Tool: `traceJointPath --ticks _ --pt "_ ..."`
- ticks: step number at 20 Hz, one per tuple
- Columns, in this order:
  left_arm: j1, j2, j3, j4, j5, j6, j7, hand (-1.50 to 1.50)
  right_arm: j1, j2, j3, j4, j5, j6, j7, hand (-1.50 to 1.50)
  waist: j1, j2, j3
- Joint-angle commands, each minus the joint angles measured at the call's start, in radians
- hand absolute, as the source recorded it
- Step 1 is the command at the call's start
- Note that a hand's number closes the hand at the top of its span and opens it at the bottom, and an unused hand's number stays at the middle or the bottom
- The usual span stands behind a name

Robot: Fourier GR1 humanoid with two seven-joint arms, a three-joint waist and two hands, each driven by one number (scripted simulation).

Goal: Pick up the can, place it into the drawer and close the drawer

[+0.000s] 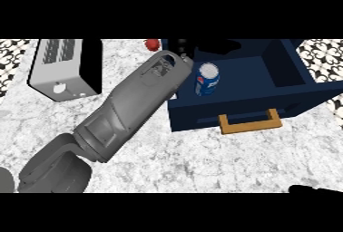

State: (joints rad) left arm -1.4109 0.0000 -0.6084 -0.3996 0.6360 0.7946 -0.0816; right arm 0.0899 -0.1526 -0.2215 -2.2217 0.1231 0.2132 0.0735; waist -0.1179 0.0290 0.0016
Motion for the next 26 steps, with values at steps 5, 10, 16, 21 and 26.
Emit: traceJointPath --ticks 5,10,16,21,26 --pt "-0.021 0.000 0.011 -0.034 0.069 0.022 -0.035 -1.50 -0.025 -0.039 0.105 -0.005 0.252 -0.021 -0.068 -1.50 0.029 -0.005 0.000" --pt "-0.044 0.000 -0.007 -0.061 0.065 0.076 -0.031 -1.50 -0.062 -0.099 0.175 0.061 0.463 -0.044 -0.080 -1.50 0.073 -0.016 -0.001" --pt "-0.087 0.000 0.026 -0.015 0.060 0.030 0.003 -1.50 -0.139 -0.115 0.287 0.204 0.727 -0.118 -0.076 -1.50 0.102 -0.018 -0.001" --pt "-0.006 0.030 0.015 -0.099 0.032 0.026 0.020 -1.50 -0.178 -0.080 0.369 0.335 0.895 -0.166 -0.020 -1.50 0.136 -0.032 -0.002" --pt "-0.009 0.109 0.001 -0.193 -0.009 0.032 0.122 -1.50 -0.274 -0.023 0.333 0.571 0.929 -0.307 -0.076 -1.50 0.146 -0.035 -0.001"
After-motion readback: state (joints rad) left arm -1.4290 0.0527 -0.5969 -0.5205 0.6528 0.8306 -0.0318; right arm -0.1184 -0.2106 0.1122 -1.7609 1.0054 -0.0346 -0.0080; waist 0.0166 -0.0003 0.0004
